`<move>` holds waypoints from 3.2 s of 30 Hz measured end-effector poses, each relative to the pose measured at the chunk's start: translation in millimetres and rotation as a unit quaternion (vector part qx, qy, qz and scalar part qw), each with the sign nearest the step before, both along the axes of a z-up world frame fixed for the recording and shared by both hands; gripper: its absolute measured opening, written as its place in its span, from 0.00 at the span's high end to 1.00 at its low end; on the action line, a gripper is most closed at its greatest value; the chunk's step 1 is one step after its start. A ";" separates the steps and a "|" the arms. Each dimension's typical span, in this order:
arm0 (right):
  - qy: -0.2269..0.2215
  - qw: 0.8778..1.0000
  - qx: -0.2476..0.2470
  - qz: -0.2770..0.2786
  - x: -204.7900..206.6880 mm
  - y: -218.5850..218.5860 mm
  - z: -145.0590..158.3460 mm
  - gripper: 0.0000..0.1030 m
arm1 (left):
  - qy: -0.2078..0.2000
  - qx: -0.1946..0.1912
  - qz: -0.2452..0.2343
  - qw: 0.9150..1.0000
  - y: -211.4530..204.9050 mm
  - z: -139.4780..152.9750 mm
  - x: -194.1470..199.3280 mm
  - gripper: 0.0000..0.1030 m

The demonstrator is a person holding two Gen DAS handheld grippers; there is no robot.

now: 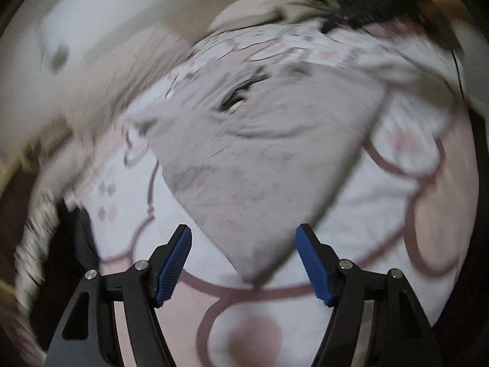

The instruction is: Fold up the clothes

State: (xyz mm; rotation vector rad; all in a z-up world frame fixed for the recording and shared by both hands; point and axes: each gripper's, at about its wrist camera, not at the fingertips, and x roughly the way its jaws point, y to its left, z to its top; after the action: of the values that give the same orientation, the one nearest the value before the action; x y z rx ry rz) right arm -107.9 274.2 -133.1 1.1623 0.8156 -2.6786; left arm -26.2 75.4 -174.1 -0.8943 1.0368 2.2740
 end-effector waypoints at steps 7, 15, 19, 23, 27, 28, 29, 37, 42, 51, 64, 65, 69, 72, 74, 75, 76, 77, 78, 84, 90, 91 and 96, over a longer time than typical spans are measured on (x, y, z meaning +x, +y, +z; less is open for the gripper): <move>0.058 0.937 0.255 0.233 138.8 -56.0 -59.1 0.29 | 0.121 -0.203 -0.090 0.967 15.6 -48.2 44.2 0.32; 0.058 0.904 0.328 0.269 137.5 -68.3 -103.8 0.29 | 0.157 -0.238 -0.081 0.955 29.0 -62.5 14.3 0.32; 0.077 0.902 0.329 0.268 114.7 -82.4 -107.9 0.33 | 0.183 -0.241 -0.094 0.948 40.3 -67.5 -4.2 0.35; 0.107 0.889 0.340 0.286 99.6 -107.3 -120.2 0.41 | 0.202 -0.242 -0.115 0.942 44.1 -71.2 -6.5 0.38; 0.148 0.873 0.353 0.304 86.5 -124.6 -126.5 0.41 | 0.205 -0.233 -0.107 0.945 37.7 -66.8 -9.5 0.38; 0.149 0.875 0.350 0.300 83.2 -123.4 -125.5 0.41 | 0.205 -0.230 -0.100 0.946 35.2 -65.4 -11.4 0.38; 0.147 0.881 0.342 0.292 80.1 -120.3 -123.2 0.41 | 0.206 -0.228 -0.096 0.947 32.5 -64.7 -12.4 0.37; 0.144 0.880 0.370 0.260 78.2 -68.5 -125.2 0.49 | 0.218 -0.214 -0.086 0.948 10.3 -61.4 -20.5 0.43; 0.141 0.868 0.382 0.284 80.2 -61.7 -139.2 0.63 | 0.229 -0.245 -0.130 0.933 15.2 -84.6 -4.7 0.78; 0.118 0.867 0.390 0.287 61.8 -67.0 -145.2 0.93 | 0.166 -0.232 -0.114 0.952 19.6 -77.2 -26.0 0.94; -0.002 0.907 0.287 0.308 154.5 -67.1 -4.2 0.95 | -0.072 -0.092 -0.096 0.988 6.9 82.1 59.0 0.95; -0.036 0.913 0.260 0.312 171.9 -67.0 8.9 0.95 | -0.116 -0.078 -0.102 0.985 4.4 90.7 77.3 0.95; -0.162 0.924 0.142 0.317 221.5 -65.8 42.4 0.95 | -0.277 -0.042 -0.094 0.955 0.8 86.0 118.2 0.95; -0.220 0.923 0.097 0.302 232.2 -64.1 26.5 0.95 | -0.330 -0.038 -0.073 0.940 5.2 67.9 115.9 0.95; -0.227 0.922 0.100 0.298 222.8 -63.2 21.1 0.95 | -0.319 -0.044 -0.072 0.944 10.7 70.2 100.6 0.95; -0.228 0.923 0.099 0.294 210.4 -62.4 24.6 0.95 | -0.308 -0.045 -0.073 0.948 12.6 76.7 89.1 0.95; -0.228 0.925 0.095 0.289 193.8 -60.9 32.0 0.95 | -0.297 -0.043 -0.070 0.951 14.3 88.7 65.8 0.95; -0.226 0.928 0.091 0.283 179.0 -59.5 40.3 0.95 | -0.290 -0.041 -0.065 0.954 16.1 98.7 47.3 0.95; -0.224 0.930 0.089 0.278 162.1 -58.2 50.5 0.95 | -0.283 -0.042 -0.058 0.956 17.5 107.6 29.8 0.95; -0.185 0.939 0.128 0.260 55.7 -53.9 67.4 0.95 | -0.300 -0.041 0.000 0.953 20.6 130.0 -93.4 0.95; -0.235 0.935 0.126 0.232 -66.0 -57.9 30.4 0.95 | -0.346 -0.061 0.028 0.936 32.6 82.4 -196.8 0.95; -0.247 0.933 0.122 0.229 -81.2 -56.2 22.9 0.95 | -0.355 -0.064 0.029 0.932 31.9 72.6 -209.3 0.95; -0.338 0.914 0.074 0.214 -138.7 -48.9 -25.9 0.95 | -0.422 -0.064 0.034 0.904 27.4 24.7 -250.5 0.91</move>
State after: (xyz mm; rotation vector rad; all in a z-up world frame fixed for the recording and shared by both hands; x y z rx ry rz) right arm -246.6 225.3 -158.9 1.5764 0.9917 -1.7106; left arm -276.7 102.8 -149.3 -1.7642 0.7407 1.5635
